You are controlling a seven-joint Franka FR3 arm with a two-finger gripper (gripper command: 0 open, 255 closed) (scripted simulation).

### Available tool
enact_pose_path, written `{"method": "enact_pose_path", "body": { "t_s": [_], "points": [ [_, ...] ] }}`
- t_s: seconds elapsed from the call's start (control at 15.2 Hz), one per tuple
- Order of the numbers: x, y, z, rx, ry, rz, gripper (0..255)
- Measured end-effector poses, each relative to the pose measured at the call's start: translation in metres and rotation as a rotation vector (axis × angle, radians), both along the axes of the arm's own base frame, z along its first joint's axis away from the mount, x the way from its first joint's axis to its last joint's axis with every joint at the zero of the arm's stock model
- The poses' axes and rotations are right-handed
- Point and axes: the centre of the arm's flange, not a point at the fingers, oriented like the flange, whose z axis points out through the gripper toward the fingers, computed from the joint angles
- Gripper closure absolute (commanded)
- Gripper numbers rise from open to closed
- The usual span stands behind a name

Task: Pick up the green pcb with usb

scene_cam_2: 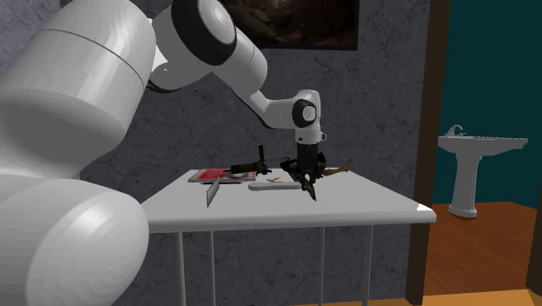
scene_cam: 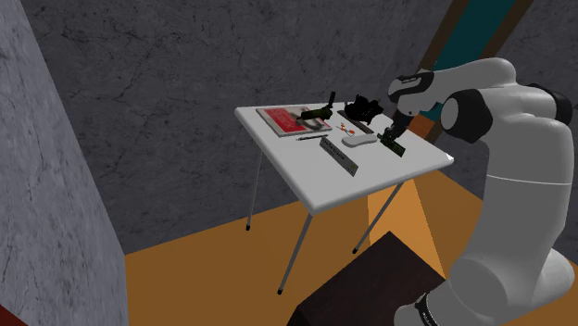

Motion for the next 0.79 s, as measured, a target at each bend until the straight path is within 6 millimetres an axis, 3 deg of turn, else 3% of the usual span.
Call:
{"method": "enact_pose_path", "body": {
  "t_s": [0.79],
  "points": [
    [0.001, 0.0, 0.057, 0.0, 0.0, 0.0, 255]
  ]
}}
